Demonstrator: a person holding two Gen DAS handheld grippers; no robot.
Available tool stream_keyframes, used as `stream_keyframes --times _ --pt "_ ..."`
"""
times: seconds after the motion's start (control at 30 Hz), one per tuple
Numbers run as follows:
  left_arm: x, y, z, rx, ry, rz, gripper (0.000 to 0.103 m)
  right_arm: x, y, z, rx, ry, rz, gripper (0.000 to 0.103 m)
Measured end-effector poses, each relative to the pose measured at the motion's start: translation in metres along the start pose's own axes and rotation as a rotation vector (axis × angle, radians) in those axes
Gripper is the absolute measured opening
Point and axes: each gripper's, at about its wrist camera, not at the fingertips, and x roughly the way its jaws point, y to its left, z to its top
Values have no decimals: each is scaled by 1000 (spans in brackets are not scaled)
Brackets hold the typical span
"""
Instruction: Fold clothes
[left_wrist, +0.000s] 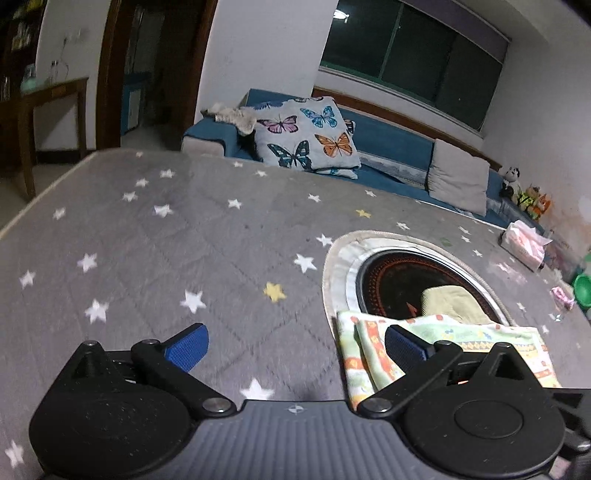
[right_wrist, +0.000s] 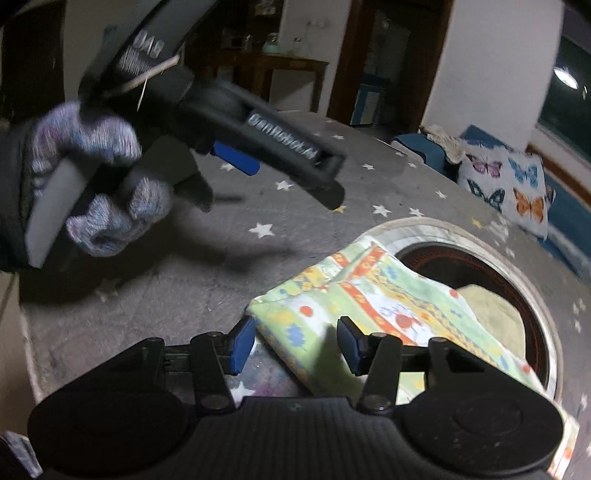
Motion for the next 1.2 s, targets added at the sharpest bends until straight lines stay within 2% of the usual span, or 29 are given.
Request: stream_keyframes --times 0.2,0.33,0.47,0.73,0.83,0.93,1.0,1.07,1.2 --pt "2 3 -9 -105 53 -65 103 12 22 -3 -118 4 -81 47" --pt "5 5 -12 -189 89 -114 103 15 25 -4 -144 1 -103 31" --pt "8 7 -14 -260 117 -154 103 9 15 -1 -82 -23 -81 20" --pt "12 -3 -15 -363 141 -258 102 -18 -15 5 70 -99 -37 15" --pt "18 -11 -17 -397 165 -307 93 -26 -19 3 87 -114 -27 15" --pt "26 -17 -20 -423 196 -346 77 -30 -20 1 93 -122 -17 14" --pt "31 -19 -22 -438 212 -350 47 -33 -21 -1 95 -126 -12 14" --pt "34 -18 -23 -453 218 -349 32 -34 -22 -3 101 -126 -5 14" --pt "34 -16 -25 -474 208 -339 19 -35 -25 -6 112 -131 6 14"
